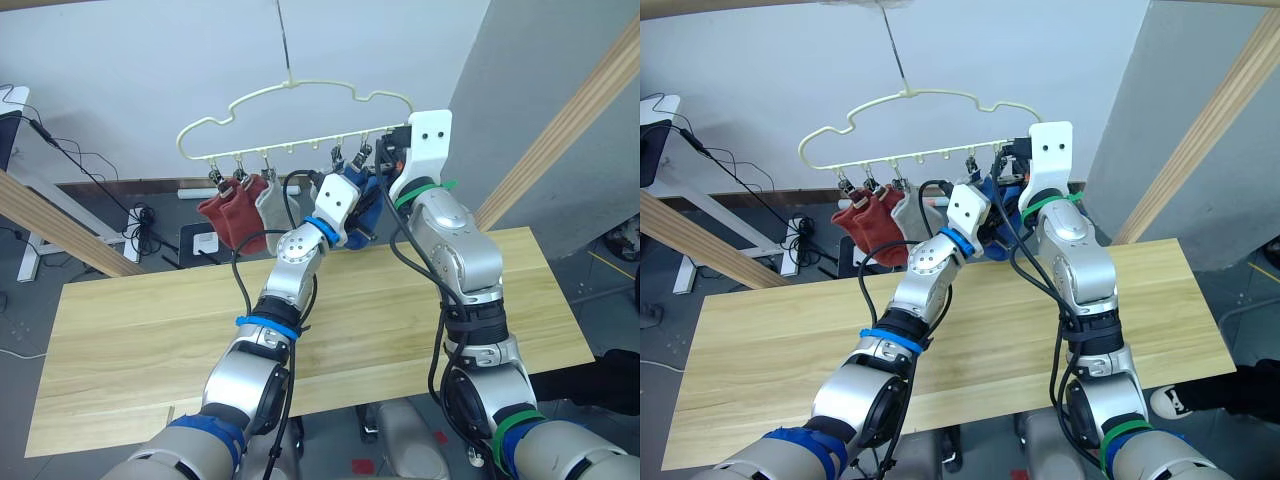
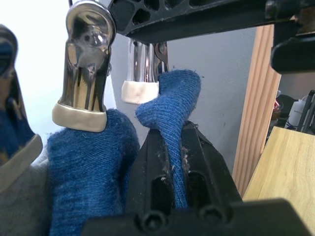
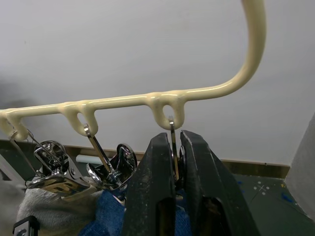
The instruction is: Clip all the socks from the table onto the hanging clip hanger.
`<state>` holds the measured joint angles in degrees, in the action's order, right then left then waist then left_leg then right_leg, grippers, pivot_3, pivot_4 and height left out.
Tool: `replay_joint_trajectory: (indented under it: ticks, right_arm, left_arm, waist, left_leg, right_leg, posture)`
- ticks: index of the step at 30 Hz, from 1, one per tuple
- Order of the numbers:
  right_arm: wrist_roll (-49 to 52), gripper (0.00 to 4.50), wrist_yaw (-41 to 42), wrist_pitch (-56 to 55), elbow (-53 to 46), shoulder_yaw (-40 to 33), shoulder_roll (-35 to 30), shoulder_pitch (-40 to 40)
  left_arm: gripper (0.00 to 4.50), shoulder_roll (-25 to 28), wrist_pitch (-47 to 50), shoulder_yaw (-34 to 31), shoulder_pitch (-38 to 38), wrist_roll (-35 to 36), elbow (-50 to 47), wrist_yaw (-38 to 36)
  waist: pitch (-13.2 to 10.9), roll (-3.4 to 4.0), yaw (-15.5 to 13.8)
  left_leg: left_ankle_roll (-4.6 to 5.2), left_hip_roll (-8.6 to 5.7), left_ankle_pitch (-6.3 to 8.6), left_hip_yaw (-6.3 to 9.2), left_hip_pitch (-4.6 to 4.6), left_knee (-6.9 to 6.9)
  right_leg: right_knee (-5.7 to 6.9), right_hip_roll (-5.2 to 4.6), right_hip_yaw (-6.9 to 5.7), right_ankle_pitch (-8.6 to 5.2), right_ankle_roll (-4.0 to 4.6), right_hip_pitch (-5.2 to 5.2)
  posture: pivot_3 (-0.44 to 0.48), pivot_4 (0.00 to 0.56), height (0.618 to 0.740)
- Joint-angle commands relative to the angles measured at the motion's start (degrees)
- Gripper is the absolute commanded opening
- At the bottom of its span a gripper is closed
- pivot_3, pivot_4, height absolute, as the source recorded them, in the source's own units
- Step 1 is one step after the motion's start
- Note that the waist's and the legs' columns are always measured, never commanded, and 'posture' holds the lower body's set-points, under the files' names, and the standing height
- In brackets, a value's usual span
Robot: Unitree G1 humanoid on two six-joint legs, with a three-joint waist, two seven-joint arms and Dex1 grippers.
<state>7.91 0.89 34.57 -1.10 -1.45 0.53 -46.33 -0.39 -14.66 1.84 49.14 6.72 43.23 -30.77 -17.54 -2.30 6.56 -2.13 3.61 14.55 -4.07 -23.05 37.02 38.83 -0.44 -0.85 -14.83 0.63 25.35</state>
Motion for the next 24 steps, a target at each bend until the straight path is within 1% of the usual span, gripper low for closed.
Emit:
replay_joint_trajectory:
  ticks: [1,4,5,6,7,8,9,12,14,16,17,18,19,22,24]
  right_arm:
    - [1.53,1.72,-0.78,0.37,-4.02,-1.96,0.55,-0.14]
    - [3.12,2.83,-0.51,2.41,-7.78,-2.86,0.77,0.87]
    - [3.72,3.21,-0.13,3.48,-9.72,-2.86,0.54,1.59]
    - [5.02,3.50,1.28,5.32,-13.64,-2.50,-0.43,3.29]
    - [6.18,3.88,2.67,6.92,-16.77,-2.10,-1.38,4.66]
    - [7.31,4.20,4.04,8.66,-19.64,-1.69,-2.48,5.89]
    - [8.60,4.50,5.38,10.41,-22.14,-1.49,-3.68,7.00]
    - [11.60,4.50,7.79,14.13,-25.98,-1.71,-6.12,8.52]
    - [14.40,4.50,12.47,16.97,-29.06,-1.65,-10.98,9.52]
    - [16.41,4.50,18.39,17.51,-30.96,-0.76,-16.90,10.33]
    - [17.06,4.50,20.15,17.33,-31.26,-0.44,-18.66,10.57]
    - [17.29,4.50,22.26,16.63,-31.52,0.24,-21.05,10.89]
    - [17.21,4.50,24.02,15.60,-31.54,0.78,-23.19,11.31]
    - [15.96,4.50,31.42,9.92,-30.22,1.47,-30.75,13.35]
    - [14.81,4.50,36.08,5.26,-28.34,1.22,-35.26,14.64]
  left_arm:
    - [0.00,-0.83,-0.68,-0.37,1.42,0.67,-1.55,0.15]
    - [0.00,-1.33,0.46,-0.42,1.22,1.76,-2.52,-1.18]
    - [0.00,-1.50,1.21,-0.58,1.08,2.46,-3.19,-1.87]
    - [0.00,-1.11,2.70,-0.35,0.53,2.84,-4.62,-2.83]
    - [0.56,-0.63,3.97,0.00,-0.07,3.19,-6.01,-4.00]
    - [0.76,0.02,5.13,0.50,-0.82,3.20,-7.60,-5.00]
    - [1.06,0.86,6.47,1.00,-1.91,3.34,-9.61,-6.18]
    - [2.01,2.56,10.89,1.58,-4.67,4.28,-14.92,-8.62]
    - [2.58,6.68,17.00,1.93,-8.63,5.34,-23.07,-10.98]
    - [3.18,13.13,25.07,1.00,-12.89,8.53,-33.48,-14.65]
    - [3.51,15.17,27.68,0.70,-14.08,9.60,-36.64,-15.58]
    - [3.81,18.41,30.66,0.40,-15.69,10.43,-40.34,-16.72]
    - [3.81,21.60,33.29,-0.09,-17.24,11.13,-43.45,-17.47]
    - [3.81,33.45,42.27,-4.50,-22.71,12.99,-52.38,-19.27]
    - [3.81,40.91,43.87,-8.18,-25.96,10.88,-54.02,-18.92]
  waist:
    - [0.00,0.00,0.00]
    - [0.00,0.00,-0.02]
    - [0.00,0.00,-0.02]
    - [0.00,0.00,-0.04]
    - [0.00,0.00,-0.08]
    - [0.00,0.00,-0.05]
    - [0.00,0.00,-0.03]
    - [0.00,0.00,0.37]
    - [0.00,0.00,0.61]
    - [0.00,0.00,1.05]
    - [0.00,0.00,1.49]
    - [0.00,0.01,1.60]
    - [0.00,0.01,1.63]
    - [0.03,0.03,1.53]
    - [0.07,0.01,1.37]
  left_leg:
    - [0.00,0.00,0.00,-0.01,0.00,0.00]
    - [-0.06,0.00,-0.03,-0.03,-0.01,-0.01]
    - [-0.08,0.01,-0.04,-0.04,-0.02,-0.01]
    - [-0.08,0.01,-0.05,-0.05,-0.03,-0.02]
    - [-0.09,0.02,-0.05,-0.06,-0.04,-0.02]
    - [-0.09,0.03,-0.05,-0.05,-0.07,-0.04]
    - [-0.10,0.03,-0.05,-0.06,-0.08,-0.04]
    - [-0.11,0.02,-0.06,-0.13,-0.04,-0.03]
    - [-0.12,0.04,-0.06,-0.13,0.04,-0.03]
    - [-0.14,0.06,-0.08,-0.08,0.07,-0.01]
    - [-0.14,0.07,-0.08,-0.08,0.07,0.00]
    - [-0.16,0.09,-0.09,-0.08,0.09,-0.01]
    - [-0.17,0.10,-0.09,-0.08,0.14,-0.01]
    - [-0.24,0.12,-0.14,0.00,0.16,-0.01]
    - [-0.25,0.11,-0.14,0.03,0.14,0.00]
  right_leg:
    - [0.00,0.00,0.01,0.00,0.00,0.00]
    - [-0.01,0.00,0.01,0.00,0.00,0.02]
    - [-0.01,0.00,0.01,0.00,0.00,0.02]
    - [-0.02,0.00,0.02,0.00,0.00,0.04]
    - [-0.03,0.00,0.02,0.00,0.00,0.05]
    - [-0.08,0.00,-0.01,-0.01,-0.01,0.04]
    - [-0.11,0.01,0.01,-0.01,-0.01,0.04]
    - [-0.09,0.01,0.10,-0.01,-0.01,0.04]
    - [0.03,0.02,0.10,-0.01,-0.01,0.04]
    - [0.12,0.05,0.10,-0.01,-0.02,0.03]
    - [0.13,0.06,0.10,-0.01,-0.02,0.04]
    - [0.15,0.07,0.13,-0.01,-0.02,0.04]
    - [0.17,0.10,0.14,-0.01,-0.02,0.03]
    - [0.18,0.17,0.13,-0.06,-0.09,0.01]
    - [0.18,0.17,0.12,-0.16,-0.27,0.02]
  posture:
    - [-0.242,0.285,0.740]
    - [-0.235,0.286,0.740]
    - [-0.235,0.286,0.740]
    - [-0.231,0.286,0.740]
    - [-0.231,0.286,0.740]
    - [-0.231,0.286,0.740]
    - [-0.230,0.284,0.740]
    - [-0.228,0.280,0.740]
    - [-0.226,0.274,0.740]
    - [-0.219,0.266,0.740]
    - [-0.216,0.264,0.740]
    - [-0.212,0.261,0.740]
    - [-0.207,0.258,0.740]
    - [-0.163,0.238,0.740]
    - [-0.132,0.225,0.740]
